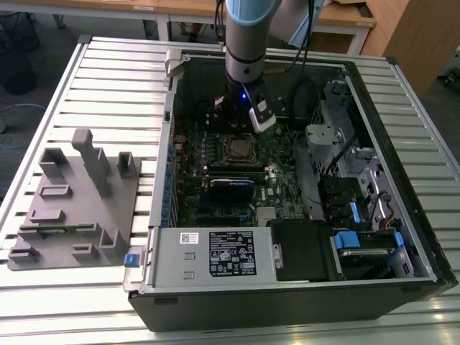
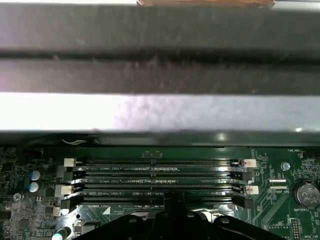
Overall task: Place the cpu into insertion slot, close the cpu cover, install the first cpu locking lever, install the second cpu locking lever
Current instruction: 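Install the first cpu locking lever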
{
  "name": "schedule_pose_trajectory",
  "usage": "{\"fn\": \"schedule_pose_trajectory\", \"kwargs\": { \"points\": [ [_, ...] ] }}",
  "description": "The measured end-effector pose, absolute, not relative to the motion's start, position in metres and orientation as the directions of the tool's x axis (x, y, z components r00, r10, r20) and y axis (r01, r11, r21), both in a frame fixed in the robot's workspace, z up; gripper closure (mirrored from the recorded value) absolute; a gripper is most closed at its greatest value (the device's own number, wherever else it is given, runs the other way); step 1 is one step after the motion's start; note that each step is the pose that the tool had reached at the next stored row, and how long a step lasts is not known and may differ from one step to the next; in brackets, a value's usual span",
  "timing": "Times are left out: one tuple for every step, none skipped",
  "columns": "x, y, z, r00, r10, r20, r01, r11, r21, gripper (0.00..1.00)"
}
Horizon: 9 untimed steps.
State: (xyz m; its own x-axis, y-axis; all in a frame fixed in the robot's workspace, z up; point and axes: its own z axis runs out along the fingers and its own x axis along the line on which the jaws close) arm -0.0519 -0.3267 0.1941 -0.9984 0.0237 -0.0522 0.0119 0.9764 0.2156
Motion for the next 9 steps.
{"fn": "schedule_pose_trajectory", "kwargs": {
  "points": [
    [-0.0519,-0.3267,0.1929,-0.998,0.024,-0.053,0.012,0.976,0.216,0.90],
    [-0.0519,-0.3268,0.1920,-0.998,0.024,-0.053,0.012,0.977,0.215,0.90],
    [-0.0520,-0.3269,0.1911,-0.998,0.024,-0.053,0.012,0.977,0.215,0.90],
    [-0.0521,-0.3271,0.1903,-0.998,0.024,-0.053,0.012,0.977,0.214,0.90],
    [-0.0522,-0.3273,0.1896,-0.998,0.023,-0.053,0.012,0.977,0.214,0.90],
    [-0.0524,-0.3277,0.1893,-0.998,0.023,-0.053,0.012,0.977,0.213,0.90],
    [-0.0525,-0.3278,0.1893,-0.998,0.023,-0.053,0.012,0.977,0.213,0.90],
    [-0.0525,-0.3278,0.1893,-0.998,0.023,-0.053,0.012,0.977,0.213,0.90],
    [-0.0525,-0.3278,0.1893,-0.998,0.023,-0.053,0.012,0.977,0.212,0.90]
  ]
}}
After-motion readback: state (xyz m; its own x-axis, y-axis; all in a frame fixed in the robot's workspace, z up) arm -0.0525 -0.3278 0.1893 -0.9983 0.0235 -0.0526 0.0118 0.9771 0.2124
